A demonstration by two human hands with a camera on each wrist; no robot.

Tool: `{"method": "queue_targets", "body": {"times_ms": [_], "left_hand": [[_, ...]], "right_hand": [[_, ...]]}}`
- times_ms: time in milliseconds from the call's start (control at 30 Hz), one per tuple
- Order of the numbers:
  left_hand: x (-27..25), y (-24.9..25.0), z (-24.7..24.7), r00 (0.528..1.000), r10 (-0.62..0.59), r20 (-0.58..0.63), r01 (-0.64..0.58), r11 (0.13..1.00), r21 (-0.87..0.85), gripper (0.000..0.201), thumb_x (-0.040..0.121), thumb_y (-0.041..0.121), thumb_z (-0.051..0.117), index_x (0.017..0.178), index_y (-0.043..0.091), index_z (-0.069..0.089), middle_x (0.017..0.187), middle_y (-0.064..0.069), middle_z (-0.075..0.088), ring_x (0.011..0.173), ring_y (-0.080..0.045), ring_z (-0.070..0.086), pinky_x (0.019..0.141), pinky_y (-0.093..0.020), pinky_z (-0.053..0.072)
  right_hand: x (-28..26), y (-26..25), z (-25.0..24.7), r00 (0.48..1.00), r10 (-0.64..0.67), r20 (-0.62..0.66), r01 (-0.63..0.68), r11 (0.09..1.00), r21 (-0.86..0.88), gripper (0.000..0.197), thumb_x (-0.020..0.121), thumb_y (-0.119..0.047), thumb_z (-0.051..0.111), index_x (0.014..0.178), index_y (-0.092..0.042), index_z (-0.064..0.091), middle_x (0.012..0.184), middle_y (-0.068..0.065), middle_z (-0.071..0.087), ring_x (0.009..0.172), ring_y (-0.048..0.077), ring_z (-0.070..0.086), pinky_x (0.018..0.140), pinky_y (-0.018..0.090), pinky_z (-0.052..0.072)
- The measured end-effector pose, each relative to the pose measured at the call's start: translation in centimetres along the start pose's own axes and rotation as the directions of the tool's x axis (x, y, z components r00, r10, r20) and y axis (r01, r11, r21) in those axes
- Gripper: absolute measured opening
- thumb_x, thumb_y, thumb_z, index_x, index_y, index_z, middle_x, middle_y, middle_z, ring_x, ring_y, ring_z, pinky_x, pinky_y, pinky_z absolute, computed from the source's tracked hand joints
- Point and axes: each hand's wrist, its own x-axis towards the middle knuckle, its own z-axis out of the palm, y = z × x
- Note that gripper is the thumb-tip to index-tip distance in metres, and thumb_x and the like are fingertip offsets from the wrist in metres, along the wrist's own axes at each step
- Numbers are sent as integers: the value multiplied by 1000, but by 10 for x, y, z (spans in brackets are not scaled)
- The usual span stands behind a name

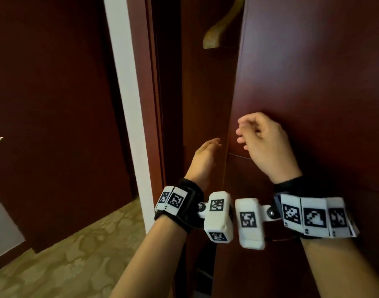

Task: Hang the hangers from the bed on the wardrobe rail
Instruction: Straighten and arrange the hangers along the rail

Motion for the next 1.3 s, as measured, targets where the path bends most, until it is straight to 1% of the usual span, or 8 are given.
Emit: {"method": "queue_targets", "body": {"times_ms": [100, 167, 233, 367, 533, 700, 900, 1300], "left_hand": [[12, -7, 4, 980, 12, 197, -14, 1000, 12, 30, 93, 31, 48, 114, 19, 65, 113, -6, 68, 100, -16, 62, 94, -32, 49], [14, -9, 3, 954, 18, 300, -23, 1000, 12, 32, 101, 32, 38, 113, 20, 66, 101, 4, 71, 91, -5, 65, 84, -22, 51], [18, -13, 3, 937, 27, 347, -47, 998, 51, 40, 100, 42, 35, 119, 21, 63, 112, 3, 70, 101, -6, 65, 90, -24, 50], [22, -17, 2, 926, -11, 377, -44, 990, 136, 66, 79, 68, 40, 131, 30, 55, 133, 0, 60, 124, -18, 54, 109, -45, 39], [16, -14, 0, 907, -28, 421, -31, 991, 133, 64, 78, 68, 40, 133, 37, 52, 139, 6, 54, 129, -14, 49, 111, -44, 35], [14, -9, -4, 897, -2, 443, -53, 992, 113, 51, 99, 43, 39, 146, 22, 38, 142, 11, 43, 132, -7, 39, 115, -34, 29], [21, -24, 5, 868, 34, 496, -96, 990, 101, 68, 79, 63, 43, 141, 34, 44, 142, 8, 52, 132, -7, 45, 113, -38, 34], [22, -36, 28, 805, 52, 591, -149, 982, 117, 76, 71, 69, 44, 139, 35, 47, 140, 14, 52, 132, -2, 43, 113, -36, 34]], "right_hand": [[-1, -7, 6, 997, 50, -62, -55, 995, -85, 15, 93, -18, 50, 98, -24, 63, 92, 0, 70, 86, 19, 68, 82, 46, 55], [-2, -12, 8, 994, 66, -82, -77, 988, -137, 19, 94, -17, 50, 105, -19, 64, 98, 1, 71, 88, 19, 68, 83, 45, 55], [-4, -17, 8, 991, 79, -108, -98, 978, -184, 21, 95, -19, 49, 109, -19, 64, 101, 1, 71, 91, 18, 68, 84, 44, 55], [-12, -29, 9, 984, 104, -144, -137, 959, -248, 23, 95, -23, 48, 112, -23, 64, 104, -2, 71, 93, 15, 68, 86, 44, 54], [-14, -44, 12, 981, 104, -163, -146, 949, -278, 24, 95, -25, 48, 114, -25, 64, 103, -6, 70, 95, 12, 67, 87, 43, 54], [-5, -56, 15, 980, 94, -176, -143, 946, -290, 25, 95, -26, 48, 115, -26, 63, 103, -8, 70, 94, 6, 66, 87, 39, 55], [6, -68, 18, 986, 61, -157, -106, 949, -298, 27, 95, -26, 49, 118, -24, 63, 105, -9, 70, 96, 3, 66, 88, 36, 56], [15, -67, 2, 987, 59, -151, -107, 937, -332, 27, 95, -26, 50, 118, -23, 63, 105, -8, 71, 95, 3, 66, 89, 35, 55]]}}
